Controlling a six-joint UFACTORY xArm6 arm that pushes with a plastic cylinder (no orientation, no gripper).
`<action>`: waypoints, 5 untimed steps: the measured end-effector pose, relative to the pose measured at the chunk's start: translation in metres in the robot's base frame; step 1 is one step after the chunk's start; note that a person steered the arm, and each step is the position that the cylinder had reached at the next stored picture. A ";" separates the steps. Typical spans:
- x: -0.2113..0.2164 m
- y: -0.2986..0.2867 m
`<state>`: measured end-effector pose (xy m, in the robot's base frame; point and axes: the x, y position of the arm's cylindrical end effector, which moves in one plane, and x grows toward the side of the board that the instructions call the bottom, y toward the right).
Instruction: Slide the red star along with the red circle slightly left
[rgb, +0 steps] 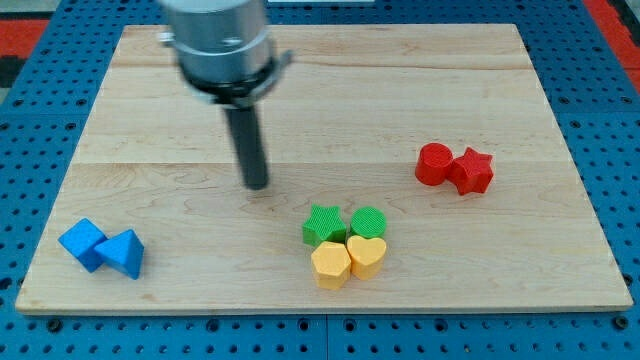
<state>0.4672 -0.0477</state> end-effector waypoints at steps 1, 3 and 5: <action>0.003 0.072; 0.027 0.176; 0.032 0.259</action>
<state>0.4990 0.2114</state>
